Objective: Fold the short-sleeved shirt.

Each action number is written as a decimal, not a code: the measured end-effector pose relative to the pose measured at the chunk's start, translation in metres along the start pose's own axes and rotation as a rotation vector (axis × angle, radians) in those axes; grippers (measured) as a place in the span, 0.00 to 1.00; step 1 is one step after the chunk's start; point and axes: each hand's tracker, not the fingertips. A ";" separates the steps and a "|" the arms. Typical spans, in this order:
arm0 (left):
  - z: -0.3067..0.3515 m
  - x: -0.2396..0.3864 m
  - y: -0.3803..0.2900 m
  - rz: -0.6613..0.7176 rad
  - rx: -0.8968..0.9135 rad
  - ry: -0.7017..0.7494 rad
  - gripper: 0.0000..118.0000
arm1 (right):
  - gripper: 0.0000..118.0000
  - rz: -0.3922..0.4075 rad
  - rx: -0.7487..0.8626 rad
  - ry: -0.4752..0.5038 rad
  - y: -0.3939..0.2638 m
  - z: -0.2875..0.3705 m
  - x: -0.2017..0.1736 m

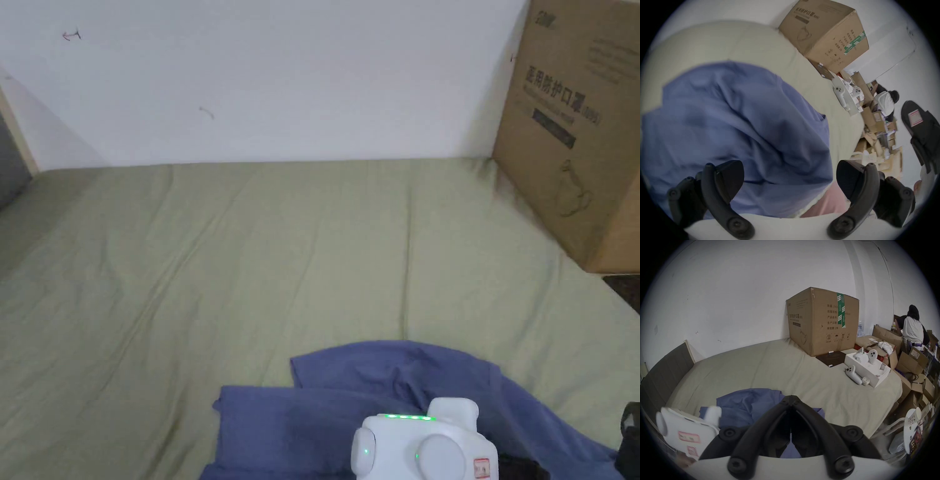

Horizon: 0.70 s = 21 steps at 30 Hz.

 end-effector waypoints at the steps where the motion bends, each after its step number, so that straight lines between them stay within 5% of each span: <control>1: 0.012 -0.001 0.003 -0.030 0.039 0.034 0.84 | 0.00 -0.004 -0.004 0.013 0.001 0.000 -0.003; 3: 0.040 -0.008 0.010 -0.080 0.103 0.084 0.43 | 0.00 0.000 0.000 0.031 0.001 0.001 -0.010; 4: 0.051 -0.014 0.009 -0.082 0.117 0.128 0.12 | 0.00 0.006 0.003 0.041 0.001 0.001 -0.014; 7: 0.072 -0.050 -0.005 0.016 0.136 0.190 0.01 | 0.00 0.024 -0.003 0.071 -0.002 0.001 -0.026; 12: 0.095 -0.129 -0.022 0.210 0.094 0.283 0.00 | 0.00 0.033 -0.042 0.122 -0.013 -0.008 -0.037; 13: 0.103 -0.144 -0.019 0.229 0.115 0.300 0.07 | 0.00 0.040 -0.048 0.125 -0.014 -0.010 -0.040; 15: 0.118 -0.173 -0.006 0.266 0.148 0.322 0.41 | 0.00 0.058 -0.060 0.131 -0.016 -0.015 -0.044; 17: 0.124 -0.204 0.017 0.343 0.142 0.377 0.47 | 0.00 0.071 -0.067 0.130 -0.017 -0.021 -0.045; 19: 0.118 -0.235 0.038 0.392 0.129 0.403 0.68 | 0.00 0.074 -0.076 0.128 -0.018 -0.027 -0.045; 21: 0.106 -0.258 0.056 0.411 0.079 0.462 0.71 | 0.00 0.073 -0.085 0.128 -0.020 -0.035 -0.040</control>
